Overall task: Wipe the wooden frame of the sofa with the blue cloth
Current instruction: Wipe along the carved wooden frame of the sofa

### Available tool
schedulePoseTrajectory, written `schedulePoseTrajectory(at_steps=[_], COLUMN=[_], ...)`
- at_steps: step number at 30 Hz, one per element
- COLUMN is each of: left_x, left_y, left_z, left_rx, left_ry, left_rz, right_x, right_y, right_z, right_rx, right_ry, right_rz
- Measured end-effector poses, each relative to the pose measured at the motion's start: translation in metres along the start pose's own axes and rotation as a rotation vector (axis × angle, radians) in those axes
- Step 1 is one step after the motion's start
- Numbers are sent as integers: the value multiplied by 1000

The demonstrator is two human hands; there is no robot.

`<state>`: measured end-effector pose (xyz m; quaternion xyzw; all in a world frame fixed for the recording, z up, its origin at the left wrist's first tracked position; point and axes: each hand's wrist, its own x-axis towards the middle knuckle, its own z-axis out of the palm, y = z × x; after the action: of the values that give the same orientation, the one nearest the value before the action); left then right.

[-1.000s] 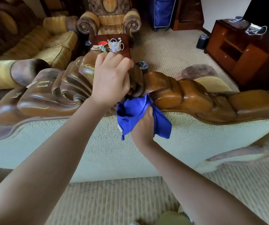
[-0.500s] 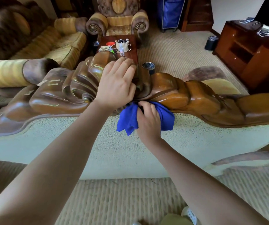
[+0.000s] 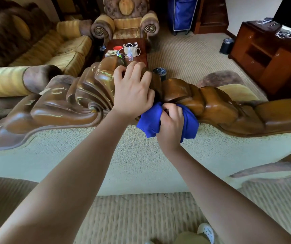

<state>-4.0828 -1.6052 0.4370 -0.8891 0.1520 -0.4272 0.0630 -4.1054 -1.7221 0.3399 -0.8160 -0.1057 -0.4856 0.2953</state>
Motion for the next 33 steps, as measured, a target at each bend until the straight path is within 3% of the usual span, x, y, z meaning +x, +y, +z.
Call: schedulePoseTrajectory(at_steps=[5,13,21,26,31,33], left_x=[6,0,0,2,1,0], left_y=[11,1,3,6,4,2], left_z=[4,10,14,16,19,21], left_rx=[45,93,90,66,62,79], left_ry=[44,80,153,187,202,226], left_rz=[-79,11,-27,-37,-9,25], right_x=[1,8,30,34,-4,-10], right_y=[-5,19,60,59,19,5], right_z=[1,-15,-37,-33,-8,4], right_rx=[0,-106,-240,-285,-207,-191], right_ry=[-71,-77,144,184,39,36], right_rz=[-23,-133,67,216,51,98])
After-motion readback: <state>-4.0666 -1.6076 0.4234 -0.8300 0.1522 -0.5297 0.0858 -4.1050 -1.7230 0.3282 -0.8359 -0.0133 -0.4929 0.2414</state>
